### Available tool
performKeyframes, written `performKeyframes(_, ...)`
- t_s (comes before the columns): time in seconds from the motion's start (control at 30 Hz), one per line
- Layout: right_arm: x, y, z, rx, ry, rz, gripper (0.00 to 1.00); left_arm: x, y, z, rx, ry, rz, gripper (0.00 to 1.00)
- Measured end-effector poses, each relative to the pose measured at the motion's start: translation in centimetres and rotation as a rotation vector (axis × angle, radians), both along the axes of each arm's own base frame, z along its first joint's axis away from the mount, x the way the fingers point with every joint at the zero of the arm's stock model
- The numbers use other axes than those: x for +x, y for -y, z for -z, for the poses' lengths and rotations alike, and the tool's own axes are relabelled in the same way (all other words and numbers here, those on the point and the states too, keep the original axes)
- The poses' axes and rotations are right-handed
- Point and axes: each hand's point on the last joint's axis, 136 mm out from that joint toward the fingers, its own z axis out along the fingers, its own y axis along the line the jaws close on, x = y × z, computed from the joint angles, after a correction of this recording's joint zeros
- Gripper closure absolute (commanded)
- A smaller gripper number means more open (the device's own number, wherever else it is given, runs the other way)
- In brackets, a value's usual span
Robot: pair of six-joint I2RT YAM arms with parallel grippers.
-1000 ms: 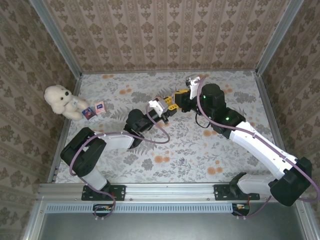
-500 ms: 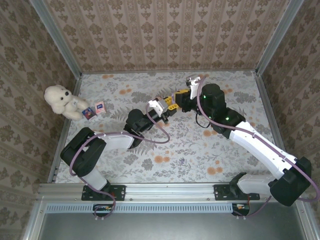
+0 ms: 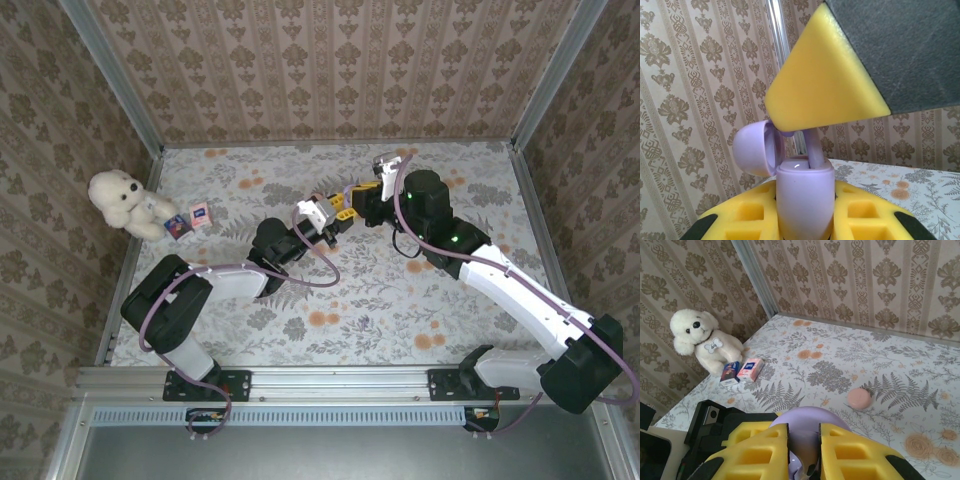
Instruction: Insert wireless bluetooth earbuds into charging case
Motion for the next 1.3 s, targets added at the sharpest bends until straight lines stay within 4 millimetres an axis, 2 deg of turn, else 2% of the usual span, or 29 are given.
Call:
performKeyframes(0.3, -0.5, -0.6, 0.0, -0.015, 0.012, -0.066, 0.81, -0.1, 0.0, 0.0, -0.004, -0.005, 0.006, 1.00)
performKeyframes(0.47, -1.1, -0.8, 0.8, -0.055, 0.005, -0.104, 0.81, -0.1, 0.1, -0.3, -0.011, -0.007, 0.011, 1.00)
performKeyframes(0.7, -0.9, -1.0, 0.7, -0.101, 0.011, -0.124, 0.80, 0.0, 0.1, -0.4, -0.016, -0.015, 0.012, 1.00)
performKeyframes(1.03, -1.3, -1.4, 0.5, -0.108, -0.009, -0.131, 0.56, 0.0, 0.1, -0.5, -0.021, -0.021, 0.015, 1.00)
performKeyframes(1.3, -1.5, -1.2, -0.6, -0.086, -0.035, -0.113, 0.32, 0.0, 0.1, -0.5, -0.025, -0.024, 0.012, 1.00)
